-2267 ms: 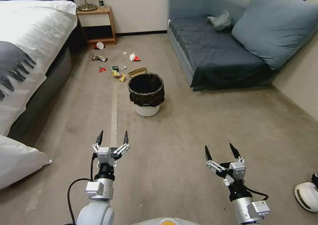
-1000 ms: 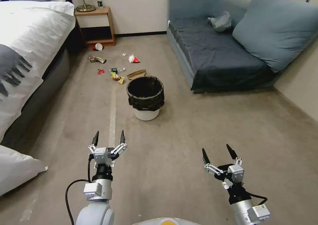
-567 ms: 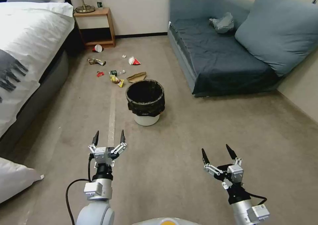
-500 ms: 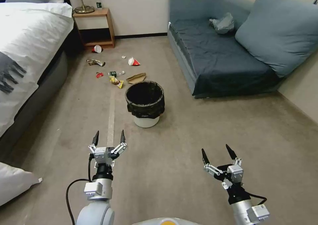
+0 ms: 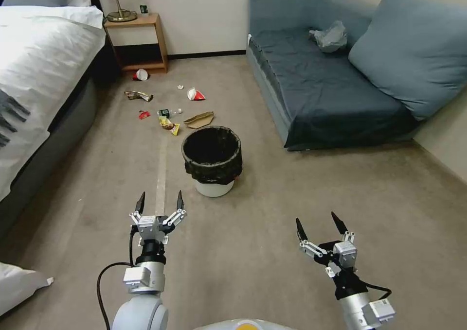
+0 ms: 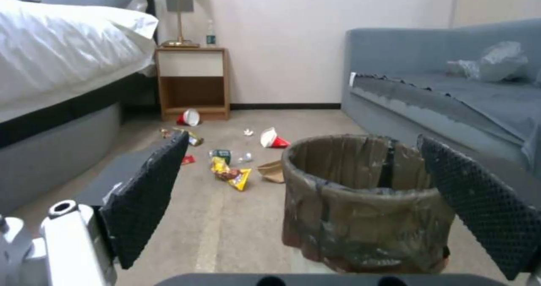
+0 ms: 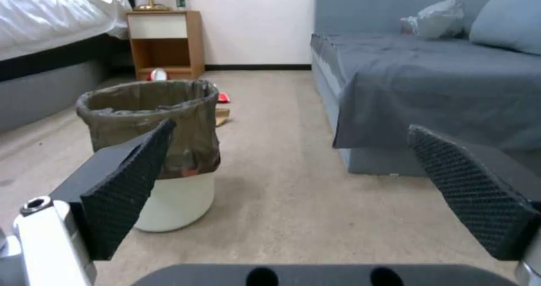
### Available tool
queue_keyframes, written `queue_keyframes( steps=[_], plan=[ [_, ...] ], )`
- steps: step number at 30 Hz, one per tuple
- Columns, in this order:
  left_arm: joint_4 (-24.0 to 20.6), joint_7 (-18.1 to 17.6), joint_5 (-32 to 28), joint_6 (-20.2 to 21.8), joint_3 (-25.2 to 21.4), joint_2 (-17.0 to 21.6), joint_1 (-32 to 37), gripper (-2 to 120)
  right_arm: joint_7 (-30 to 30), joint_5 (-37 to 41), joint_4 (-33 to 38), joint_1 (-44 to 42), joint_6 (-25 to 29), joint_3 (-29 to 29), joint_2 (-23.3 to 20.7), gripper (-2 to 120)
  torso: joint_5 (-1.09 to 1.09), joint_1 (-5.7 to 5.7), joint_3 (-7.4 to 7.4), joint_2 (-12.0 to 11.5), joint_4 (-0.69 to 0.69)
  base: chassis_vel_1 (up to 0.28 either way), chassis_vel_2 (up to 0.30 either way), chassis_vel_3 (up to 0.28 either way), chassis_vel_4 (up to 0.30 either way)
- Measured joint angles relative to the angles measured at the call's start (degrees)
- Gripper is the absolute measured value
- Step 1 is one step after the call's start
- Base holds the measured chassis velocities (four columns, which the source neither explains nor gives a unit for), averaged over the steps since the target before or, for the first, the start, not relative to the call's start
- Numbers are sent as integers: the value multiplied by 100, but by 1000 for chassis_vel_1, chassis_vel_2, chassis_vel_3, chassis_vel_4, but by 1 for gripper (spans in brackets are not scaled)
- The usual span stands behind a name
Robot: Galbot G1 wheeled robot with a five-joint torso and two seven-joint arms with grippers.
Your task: Pick up the trash can from the floor.
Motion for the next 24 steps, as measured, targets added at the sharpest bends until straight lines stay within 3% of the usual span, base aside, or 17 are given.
queue_keyframes(
  steps=[24],
  plan=[
    [-12, 2, 2, 6, -13, 3, 8, 100, -23, 20, -26, 19, -7, -11, 0, 100, 0, 0, 0, 0, 0, -81, 83, 80, -87]
  ],
)
